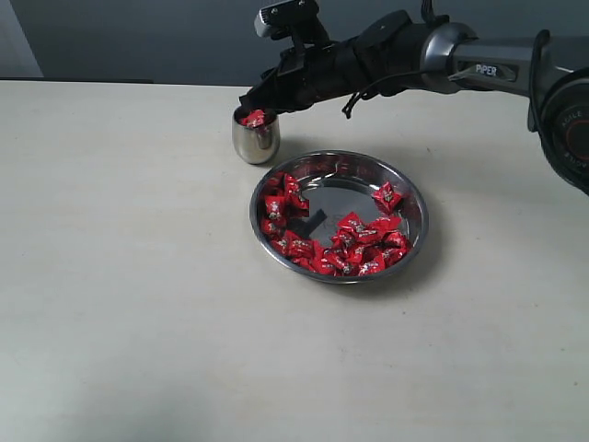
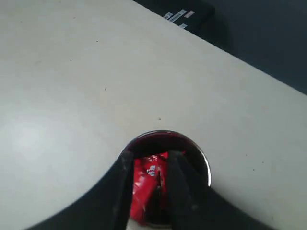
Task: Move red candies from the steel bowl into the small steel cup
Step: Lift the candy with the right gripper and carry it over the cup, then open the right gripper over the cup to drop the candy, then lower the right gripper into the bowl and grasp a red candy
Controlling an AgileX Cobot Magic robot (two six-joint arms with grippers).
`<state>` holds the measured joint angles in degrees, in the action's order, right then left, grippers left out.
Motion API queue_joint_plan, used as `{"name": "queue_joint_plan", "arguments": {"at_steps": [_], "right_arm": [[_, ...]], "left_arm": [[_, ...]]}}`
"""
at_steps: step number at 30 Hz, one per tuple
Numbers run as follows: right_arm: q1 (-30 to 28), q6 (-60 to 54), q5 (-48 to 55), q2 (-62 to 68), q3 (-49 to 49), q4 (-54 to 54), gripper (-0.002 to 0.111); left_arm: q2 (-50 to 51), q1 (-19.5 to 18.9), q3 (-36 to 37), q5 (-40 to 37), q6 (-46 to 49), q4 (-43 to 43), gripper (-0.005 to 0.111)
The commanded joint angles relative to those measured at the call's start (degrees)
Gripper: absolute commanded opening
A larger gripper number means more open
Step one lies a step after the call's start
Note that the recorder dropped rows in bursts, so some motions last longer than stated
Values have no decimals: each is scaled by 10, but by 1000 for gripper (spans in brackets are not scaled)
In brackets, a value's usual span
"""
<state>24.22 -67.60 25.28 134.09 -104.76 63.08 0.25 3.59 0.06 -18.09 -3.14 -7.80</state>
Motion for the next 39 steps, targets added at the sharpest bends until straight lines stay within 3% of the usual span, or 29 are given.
{"name": "queue_joint_plan", "arguments": {"at_steps": [1, 12, 20, 22, 28, 34, 39], "right_arm": [[-2, -4, 0, 3, -4, 4, 28], [-2, -3, 8, -48, -4, 1, 27], [-2, 47, 84, -93, -4, -119, 27], [-2, 82, 93, -99, -4, -170, 24], [-2, 176, 158, -109, -4, -276, -1], [-2, 255, 312, -104, -4, -378, -1], [-2, 272, 363, -97, 1, -404, -1]], "left_arm": [[-2, 6, -1, 4, -3, 0, 0], [-2, 6, -1, 4, -3, 0, 0], [-2, 6, -1, 4, -3, 0, 0], [-2, 6, -1, 4, -3, 0, 0], [-2, 6, -1, 4, -3, 0, 0], [-2, 6, -1, 4, -3, 0, 0], [-2, 6, -1, 4, -3, 0, 0]]}}
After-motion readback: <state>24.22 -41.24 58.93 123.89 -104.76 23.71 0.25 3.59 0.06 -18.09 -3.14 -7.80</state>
